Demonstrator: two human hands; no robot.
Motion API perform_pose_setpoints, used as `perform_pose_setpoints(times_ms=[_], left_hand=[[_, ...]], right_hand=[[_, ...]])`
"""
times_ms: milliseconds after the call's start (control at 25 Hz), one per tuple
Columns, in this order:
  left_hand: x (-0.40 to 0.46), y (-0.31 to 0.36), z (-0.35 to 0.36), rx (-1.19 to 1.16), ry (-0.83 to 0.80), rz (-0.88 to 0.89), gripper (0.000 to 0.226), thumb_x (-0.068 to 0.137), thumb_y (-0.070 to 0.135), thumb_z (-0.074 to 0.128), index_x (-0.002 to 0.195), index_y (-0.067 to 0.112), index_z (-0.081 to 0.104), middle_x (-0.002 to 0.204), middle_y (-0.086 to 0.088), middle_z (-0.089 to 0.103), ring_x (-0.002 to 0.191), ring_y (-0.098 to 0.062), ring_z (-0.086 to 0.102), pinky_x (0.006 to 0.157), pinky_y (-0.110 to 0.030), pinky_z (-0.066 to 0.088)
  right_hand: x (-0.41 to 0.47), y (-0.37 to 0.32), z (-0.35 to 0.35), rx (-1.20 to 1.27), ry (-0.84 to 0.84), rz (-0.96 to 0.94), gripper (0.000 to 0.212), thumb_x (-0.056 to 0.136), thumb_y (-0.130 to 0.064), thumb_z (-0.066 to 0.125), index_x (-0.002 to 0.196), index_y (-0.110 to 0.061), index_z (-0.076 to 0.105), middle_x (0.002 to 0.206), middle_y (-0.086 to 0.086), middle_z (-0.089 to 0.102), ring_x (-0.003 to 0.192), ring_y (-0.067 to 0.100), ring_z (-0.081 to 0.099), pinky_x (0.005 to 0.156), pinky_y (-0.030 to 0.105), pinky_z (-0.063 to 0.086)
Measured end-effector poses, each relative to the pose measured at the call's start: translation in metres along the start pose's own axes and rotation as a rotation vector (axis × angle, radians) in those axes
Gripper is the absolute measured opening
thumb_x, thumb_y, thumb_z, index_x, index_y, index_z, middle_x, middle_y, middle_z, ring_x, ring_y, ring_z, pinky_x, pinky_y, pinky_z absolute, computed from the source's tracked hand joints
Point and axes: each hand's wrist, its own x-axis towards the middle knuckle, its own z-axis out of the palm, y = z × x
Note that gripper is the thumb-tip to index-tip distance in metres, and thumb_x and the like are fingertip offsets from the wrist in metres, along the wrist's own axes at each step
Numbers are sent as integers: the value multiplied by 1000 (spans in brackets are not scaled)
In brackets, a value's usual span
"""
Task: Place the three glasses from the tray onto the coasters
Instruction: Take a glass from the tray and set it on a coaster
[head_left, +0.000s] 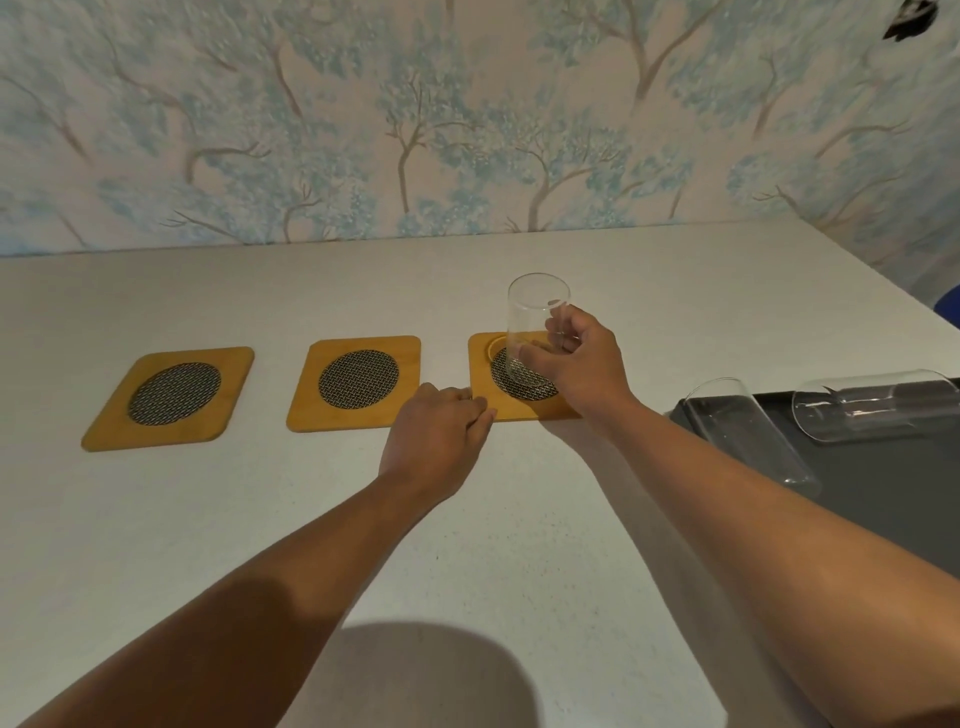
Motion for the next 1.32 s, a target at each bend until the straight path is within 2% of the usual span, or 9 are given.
perform_pose_setpoints(times_ms=[160,320,520,680,880,1160,1320], left_hand=[[0,-1,1,8,16,2,29,101,32,57,112,14,77,106,-9,75,92,-30,58,76,-43,51],[0,-2,3,-7,9,-14,31,102,35,55,116,16,76,108,-6,75,95,-27,57,78,-40,50],[0,-3,4,5,21,-29,32,102,37,55,117,17,75,113,-5,74,100,-26,59,81,-40,51],[0,-3,5,10,20,-30,32,101,38,55,117,18,75,112,-5,74,99,-26,58,80,-39,50],[0,-3,5,-5,23,-38,31,101,37,57,117,17,75,110,-4,75,98,-26,58,79,-39,51],[0,-3,5,21,33,-29,29,101,37,57,106,16,77,98,-3,75,93,-24,59,75,-41,52],[0,-2,4,11,25,-37,30,101,38,56,108,18,76,100,-1,75,95,-22,58,77,-39,51]], right_hand=[[4,7,1,11,-1,-2,90,71,-38,91,148,-17,50,141,2,61,127,11,58,105,31,50],[2,12,1,-24,-9,-24,92,72,-45,89,150,-23,46,143,0,59,126,9,57,102,29,49],[-3,19,2,-59,-9,-33,92,72,-40,90,151,-31,43,135,-10,58,123,11,58,102,39,54],[-4,19,2,-47,2,-32,93,71,-39,91,151,-30,43,140,-5,59,125,12,57,104,42,52],[-7,18,3,-39,14,-42,89,72,-37,91,148,-30,46,138,-5,60,125,11,57,104,39,51],[-8,15,4,-49,22,-53,87,73,-36,90,147,-27,47,138,-4,61,125,12,57,101,31,50],[-9,15,4,-57,25,-54,86,73,-37,90,147,-27,47,139,-4,60,125,11,56,102,31,50]])
